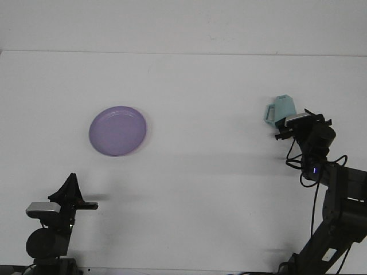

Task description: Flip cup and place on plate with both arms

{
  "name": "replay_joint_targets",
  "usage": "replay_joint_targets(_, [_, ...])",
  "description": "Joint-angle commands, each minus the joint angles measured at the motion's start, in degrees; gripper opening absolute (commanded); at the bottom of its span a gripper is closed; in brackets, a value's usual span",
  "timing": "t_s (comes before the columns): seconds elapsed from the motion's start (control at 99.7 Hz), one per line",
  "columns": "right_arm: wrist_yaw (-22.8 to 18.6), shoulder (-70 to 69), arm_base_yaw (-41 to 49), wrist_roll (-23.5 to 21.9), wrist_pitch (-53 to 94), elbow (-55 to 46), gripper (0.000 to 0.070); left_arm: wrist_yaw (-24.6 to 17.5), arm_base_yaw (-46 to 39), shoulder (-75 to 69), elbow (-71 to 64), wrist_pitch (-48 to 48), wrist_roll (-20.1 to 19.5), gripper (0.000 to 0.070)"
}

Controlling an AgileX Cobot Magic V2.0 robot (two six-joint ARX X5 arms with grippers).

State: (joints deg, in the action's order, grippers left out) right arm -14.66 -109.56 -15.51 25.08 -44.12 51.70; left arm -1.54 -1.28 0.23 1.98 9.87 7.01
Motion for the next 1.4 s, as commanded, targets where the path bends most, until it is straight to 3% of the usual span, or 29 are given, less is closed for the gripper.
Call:
replay_joint_targets(0.0, [-0.37,-2.78,-0.39,0.98,0.02,2.32,0.0472,0.07,0.0,-0.04,-1.07,0.7,-0.04,0.0012])
replay_joint_targets(0.13, [-1.11,-5.05,-0.59,1.81,0.9,5.22,0.0437,0.07,0.0,-0.04,-1.07,0.7,-0.04,0.0012])
replay_joint_targets(0.271, [-2.51,-5.92,-0.61,2.01,2.01,6.62,0.0152,0.07,0.0,-0.04,-1.07,0.52,-0.04,0.0012])
replay_joint_targets(0.361, [-3.19,-5.95,-0.59,1.97,3.1,6.91,0.0004,0.07,0.0,-0.04,-1.07,0.52,-0.04,0.0012])
replay_joint_targets(0.481, [-4.61,-5.95,-0.59,0.98,2.99,6.91,0.0006,0.07,0.0,-0.04,-1.07,0.52,-0.04,0.0012])
replay_joint_targets(0.852, [-4.81,3.19,-0.09,-10.36,10.12,6.91,0.0006,0.07,0.0,-0.04,-1.05,0.81,0.02,0.0012])
replay_joint_targets(1.183, [-0.11,26.4,2.67,-27.26,40.68,7.04,0.0005,0.07,0.0,-0.04,-0.52,0.85,0.0,0.0012])
replay_joint_targets(1.264, [-0.15,31.98,4.52,-29.97,50.77,8.02,0.0005,0.07,0.0,-0.04,-0.5,0.9,0.0,0.0012])
replay_joint_targets(1.394, [-0.44,38.05,8.81,-30.51,67.73,11.89,0.0006,0.07,0.0,-0.04,-0.37,0.9,0.02,0.0012])
